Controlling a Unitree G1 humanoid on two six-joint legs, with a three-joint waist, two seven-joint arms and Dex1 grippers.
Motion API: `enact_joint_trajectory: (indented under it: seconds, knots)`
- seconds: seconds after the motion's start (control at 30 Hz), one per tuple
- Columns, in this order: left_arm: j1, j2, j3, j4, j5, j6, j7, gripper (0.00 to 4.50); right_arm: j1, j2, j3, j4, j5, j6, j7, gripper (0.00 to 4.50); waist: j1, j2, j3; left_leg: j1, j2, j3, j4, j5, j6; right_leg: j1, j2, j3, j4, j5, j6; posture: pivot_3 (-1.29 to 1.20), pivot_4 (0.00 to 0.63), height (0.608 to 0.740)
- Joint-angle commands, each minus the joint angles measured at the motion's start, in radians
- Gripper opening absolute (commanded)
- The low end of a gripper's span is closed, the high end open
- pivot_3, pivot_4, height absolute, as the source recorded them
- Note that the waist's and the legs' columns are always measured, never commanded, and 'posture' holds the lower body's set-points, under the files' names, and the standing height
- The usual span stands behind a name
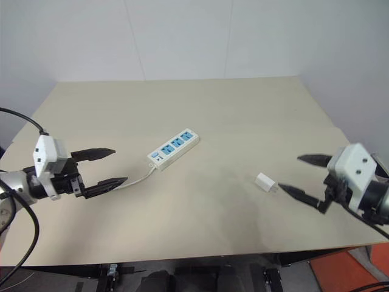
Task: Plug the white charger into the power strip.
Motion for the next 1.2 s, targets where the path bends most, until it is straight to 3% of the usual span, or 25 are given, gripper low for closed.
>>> enact_joint_trajectory:
  seconds: [0.03, 0.3, 0.6, 0.73, 1.13, 1.2]
  knots:
    - [-0.06, -0.018, -0.023, 0.024, 0.016, -0.021, 0.021, 4.48, -0.06, -0.001, 0.041, 0.002, 0.011, 0.011, -0.041, 4.5, 0.002, 0.0, 0.0, 0.0, 0.0, 0.0, 0.0, 0.0, 0.0, 0.0, 0.0, 0.0, 0.001, 0.0, 0.0, 0.0, 0.15, 0.74]
    - [-0.148, -0.021, -0.151, 0.159, 0.177, 0.007, 0.089, 4.48, -0.105, -0.007, 0.116, 0.01, 0.019, 0.001, -0.026, 4.5, 0.004, 0.0, 0.0, -0.001, 0.0, 0.0, 0.0, 0.0, 0.0, -0.001, 0.0, 0.0, 0.001, 0.0, 0.0, 0.0, 0.15, 0.74]
    - [-0.359, -0.112, -0.432, 0.476, 0.384, 0.11, 0.125, 4.48, -0.145, -0.006, 0.157, 0.033, 0.015, -0.015, -0.008, 4.5, 0.004, 0.0, 0.0, -0.001, -0.001, -0.001, 0.001, 0.0, 0.0, -0.002, 0.0, 0.0, 0.003, 0.0, 0.0, 0.0, 0.15, 0.74]
    - [-0.406, -0.154, -0.491, 0.604, 0.448, 0.066, 0.117, 3.69, -0.156, -0.012, 0.16, 0.037, 0.022, -0.019, 0.014, 4.5, 0.003, 0.0, 0.0, -0.001, -0.001, -0.001, 0.002, 0.0, 0.0, -0.001, 0.0, 0.0, 0.004, 0.0, 0.0, 0.0, 0.15, 0.74]
    - [-0.405, -0.171, -0.457, 0.613, 0.421, -0.038, 0.009, 0.02, -0.13, -0.045, 0.139, 0.04, 0.037, -0.026, 0.096, 4.5, 0.0, -0.001, 0.0, 0.007, -0.001, -0.001, 0.002, 0.0, 0.0, 0.003, 0.0, 0.001, 0.008, 0.0, 0.0, 0.0, 0.15, 0.74]
    - [-0.38, -0.161, -0.449, 0.578, 0.408, -0.071, -0.026, 0.02, -0.13, -0.045, 0.142, 0.043, 0.039, -0.029, 0.104, 4.5, -0.001, -0.001, 0.0, 0.006, -0.001, 0.0, 0.002, 0.0, 0.0, 0.003, 0.0, 0.001, 0.008, 0.0, 0.0, 0.0, 0.15, 0.74]
